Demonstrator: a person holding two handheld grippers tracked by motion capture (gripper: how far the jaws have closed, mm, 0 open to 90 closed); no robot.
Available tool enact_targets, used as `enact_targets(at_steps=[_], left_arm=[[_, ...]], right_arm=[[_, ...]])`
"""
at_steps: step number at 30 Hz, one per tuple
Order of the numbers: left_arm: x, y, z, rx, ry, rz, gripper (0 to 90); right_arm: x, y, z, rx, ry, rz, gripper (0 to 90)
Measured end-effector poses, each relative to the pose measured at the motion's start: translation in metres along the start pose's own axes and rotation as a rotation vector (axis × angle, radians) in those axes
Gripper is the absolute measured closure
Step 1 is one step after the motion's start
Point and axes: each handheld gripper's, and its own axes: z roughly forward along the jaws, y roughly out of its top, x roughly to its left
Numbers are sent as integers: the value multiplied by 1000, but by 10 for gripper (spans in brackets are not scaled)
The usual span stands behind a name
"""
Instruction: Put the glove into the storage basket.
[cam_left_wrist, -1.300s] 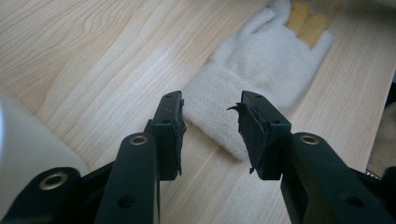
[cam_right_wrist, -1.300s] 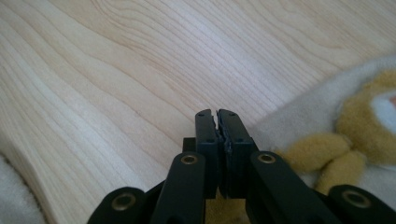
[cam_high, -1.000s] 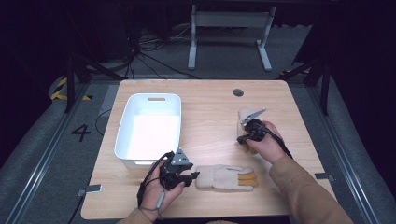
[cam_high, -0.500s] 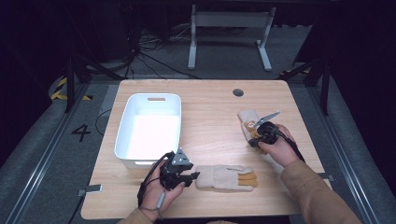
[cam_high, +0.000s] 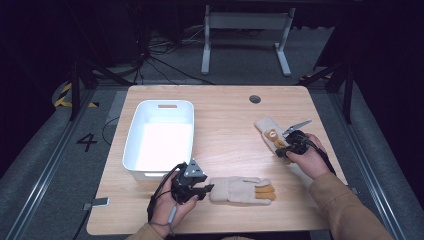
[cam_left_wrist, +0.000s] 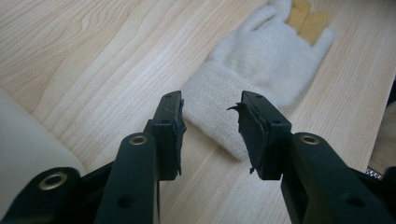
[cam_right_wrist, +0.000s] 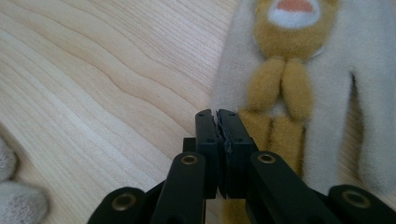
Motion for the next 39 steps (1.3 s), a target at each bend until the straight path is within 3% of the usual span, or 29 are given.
enact_targets(at_steps=[6, 11, 13, 14, 19, 31, 39], left_arm=[[0, 0, 1, -2, -1, -4, 614], [0, 0, 1, -4, -2, -5, 613], [0, 0, 0, -2, -3, 1, 613], [0, 0, 0, -3, -4, -1, 613], [0, 0, 1, -4, -3, -4, 613], [1, 0, 0, -2, -5, -4, 609], [0, -1, 0, -2, -4, -1, 609]], right_arm=[[-1, 10, -11, -70, 2, 5, 811], [-8, 21, -11, -123, -45, 16, 642], [-9, 22, -9, -128, -45, 30, 606], [-12, 23, -6, -138, -71, 40, 560], [-18, 25, 0, -137, -102, 58, 521], [-25, 23, 13, -73, -104, 73, 544], [-26, 23, 14, -32, -79, 87, 752]])
